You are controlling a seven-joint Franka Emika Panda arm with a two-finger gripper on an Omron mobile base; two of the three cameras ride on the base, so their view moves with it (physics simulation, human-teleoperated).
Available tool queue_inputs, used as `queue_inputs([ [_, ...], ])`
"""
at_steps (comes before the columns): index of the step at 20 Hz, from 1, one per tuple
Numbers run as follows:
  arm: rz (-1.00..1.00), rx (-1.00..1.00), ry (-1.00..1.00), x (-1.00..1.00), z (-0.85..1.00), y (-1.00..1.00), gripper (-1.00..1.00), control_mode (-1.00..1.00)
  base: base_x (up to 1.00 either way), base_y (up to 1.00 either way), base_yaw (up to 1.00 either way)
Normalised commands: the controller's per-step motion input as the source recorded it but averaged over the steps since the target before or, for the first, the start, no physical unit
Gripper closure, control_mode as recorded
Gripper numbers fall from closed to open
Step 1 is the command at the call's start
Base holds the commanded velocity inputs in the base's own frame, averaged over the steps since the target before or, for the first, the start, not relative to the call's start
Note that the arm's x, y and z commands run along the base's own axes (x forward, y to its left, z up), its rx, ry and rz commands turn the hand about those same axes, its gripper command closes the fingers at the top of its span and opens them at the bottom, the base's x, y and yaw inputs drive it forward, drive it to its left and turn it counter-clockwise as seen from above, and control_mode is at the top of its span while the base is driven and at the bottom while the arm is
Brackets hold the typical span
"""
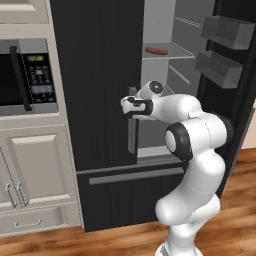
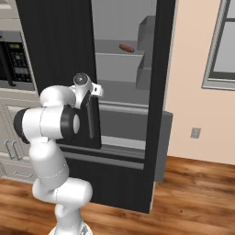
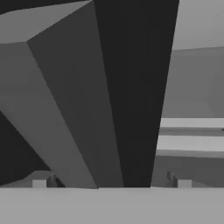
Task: Move the hot dog bun to the plate on the dining table and place the condiment next to that plate. Then navigate to the fridge and take the sausage and place it on the plate as well.
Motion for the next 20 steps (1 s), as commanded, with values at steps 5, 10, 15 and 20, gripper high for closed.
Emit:
queue_inputs([
  [5,0.03,0.0,0.0,0.47,-0.24,0.09,1.0,-1.0,0.0,0.0,0.0],
  [10,0.06,0.0,0.0,0.13,-0.18,0.29,1.0,-1.0,0.0,0.0,0.0],
  [15,0.04,0.0,0.0,-0.25,-0.05,0.59,1.0,-1.0,0.0,0.0,0.0],
  [20,0.02,0.0,0.0,-0.6,0.0,0.73,1.0,-1.0,0.0,0.0,0.0],
])
